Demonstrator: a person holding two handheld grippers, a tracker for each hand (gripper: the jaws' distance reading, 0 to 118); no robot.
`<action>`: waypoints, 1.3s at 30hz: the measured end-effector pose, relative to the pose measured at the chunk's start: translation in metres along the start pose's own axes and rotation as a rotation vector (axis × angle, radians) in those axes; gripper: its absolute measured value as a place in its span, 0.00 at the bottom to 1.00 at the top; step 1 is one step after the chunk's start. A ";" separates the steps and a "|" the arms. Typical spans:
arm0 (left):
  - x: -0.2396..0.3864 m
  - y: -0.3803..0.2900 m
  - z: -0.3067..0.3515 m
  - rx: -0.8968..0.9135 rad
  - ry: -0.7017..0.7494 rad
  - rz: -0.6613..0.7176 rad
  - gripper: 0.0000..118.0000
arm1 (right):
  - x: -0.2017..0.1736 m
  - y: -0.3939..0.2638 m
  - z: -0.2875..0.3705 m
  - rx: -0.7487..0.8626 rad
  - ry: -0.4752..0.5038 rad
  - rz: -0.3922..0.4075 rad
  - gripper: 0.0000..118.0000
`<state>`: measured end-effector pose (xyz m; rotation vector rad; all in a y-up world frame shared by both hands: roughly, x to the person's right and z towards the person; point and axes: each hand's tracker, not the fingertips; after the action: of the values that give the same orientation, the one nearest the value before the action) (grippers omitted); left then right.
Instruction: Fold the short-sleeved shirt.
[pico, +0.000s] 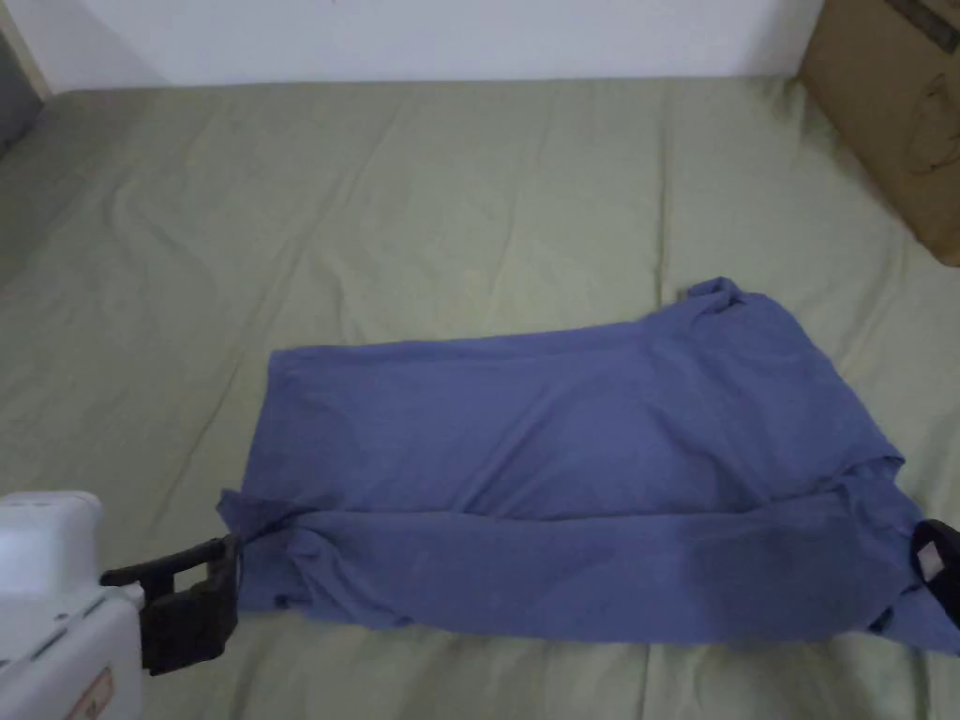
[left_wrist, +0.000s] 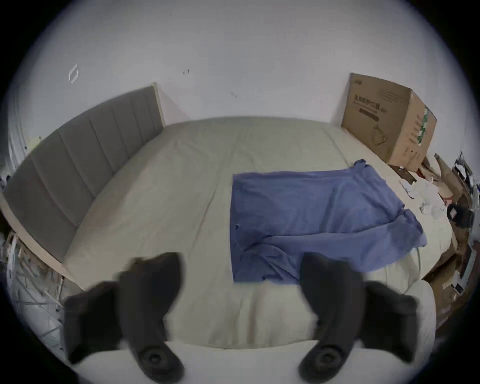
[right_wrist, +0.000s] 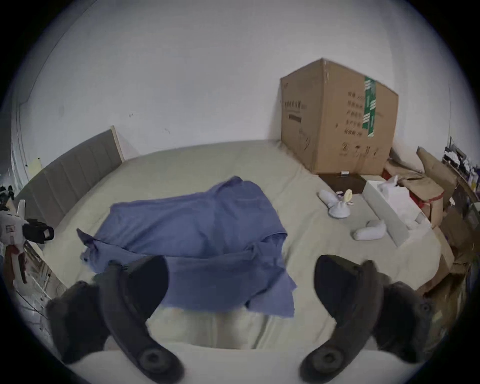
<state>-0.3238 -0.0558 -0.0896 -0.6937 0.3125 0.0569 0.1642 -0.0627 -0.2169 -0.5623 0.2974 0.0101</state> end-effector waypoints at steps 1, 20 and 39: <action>0.003 -0.005 0.010 0.015 0.002 -0.015 0.64 | -0.004 -0.004 0.013 0.036 0.010 0.007 0.88; 0.004 -0.039 -0.109 -0.127 -0.081 -0.027 1.00 | 0.002 -0.047 0.052 0.016 -0.067 -0.071 0.00; 0.010 -0.037 -0.137 -0.225 -0.114 -0.109 0.07 | 0.018 -0.049 -0.010 -0.145 -0.051 -0.006 0.00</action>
<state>-0.3452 -0.1714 -0.1688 -0.9260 0.1590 0.0281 0.1829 -0.1105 -0.2040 -0.7054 0.2471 0.0406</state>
